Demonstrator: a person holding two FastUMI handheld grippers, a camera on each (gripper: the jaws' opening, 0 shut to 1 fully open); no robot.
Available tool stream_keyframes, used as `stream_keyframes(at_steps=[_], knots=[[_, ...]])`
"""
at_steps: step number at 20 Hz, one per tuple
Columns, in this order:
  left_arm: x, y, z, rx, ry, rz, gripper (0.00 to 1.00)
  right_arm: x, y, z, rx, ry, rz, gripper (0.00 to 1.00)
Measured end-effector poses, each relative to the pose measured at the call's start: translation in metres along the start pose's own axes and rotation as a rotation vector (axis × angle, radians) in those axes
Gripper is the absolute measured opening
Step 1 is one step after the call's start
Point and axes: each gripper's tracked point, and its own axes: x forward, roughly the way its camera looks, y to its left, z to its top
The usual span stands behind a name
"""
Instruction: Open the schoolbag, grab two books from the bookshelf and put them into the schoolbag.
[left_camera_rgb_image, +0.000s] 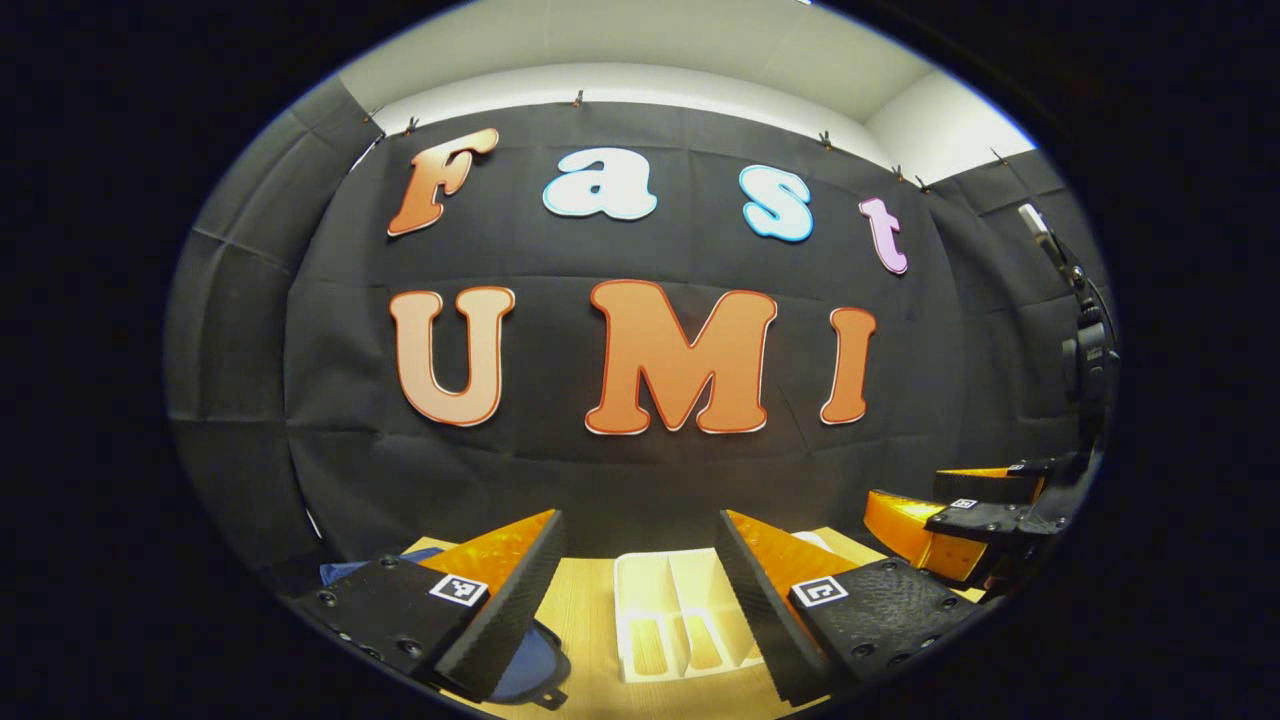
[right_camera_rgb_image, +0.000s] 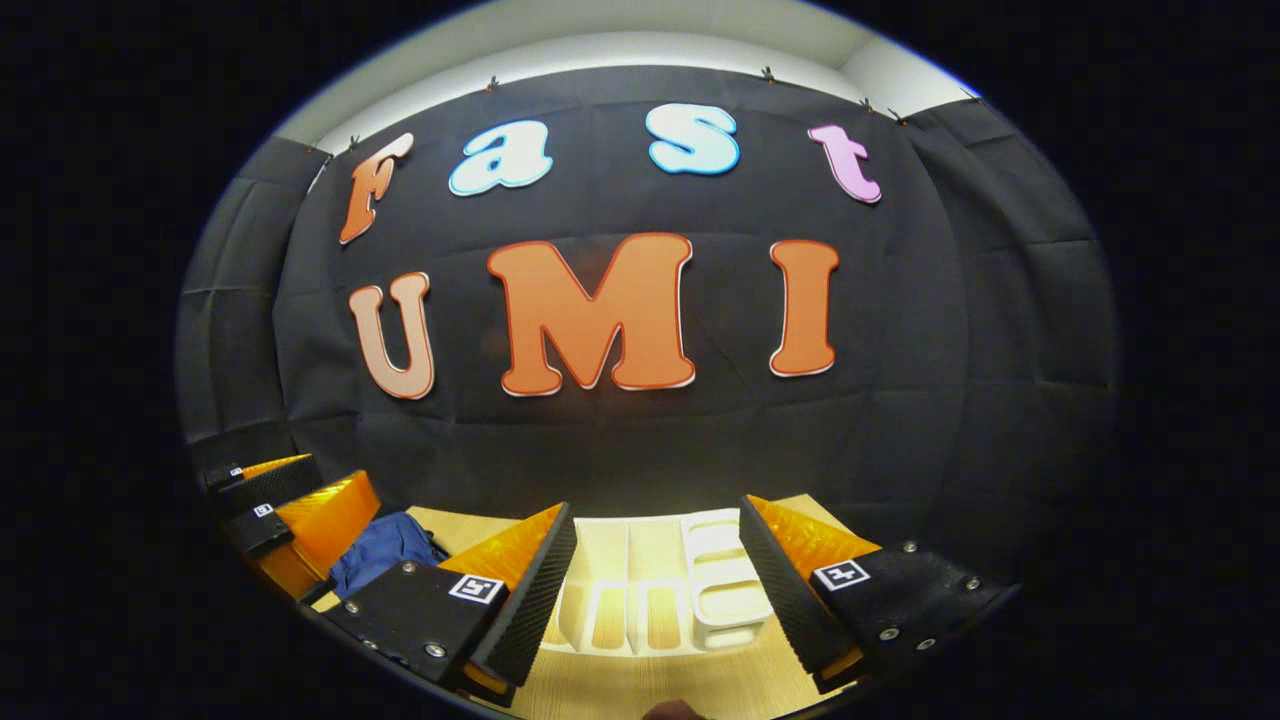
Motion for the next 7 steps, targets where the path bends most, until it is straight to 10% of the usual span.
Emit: stream_keyframes(at_steps=[7], knots=[[-0.0051,0.0007,0.0090,0.016,-0.058,0.015,0.94,-0.0029,0.0110,0.0011,-0.012,-0.030,0.020,0.97]])
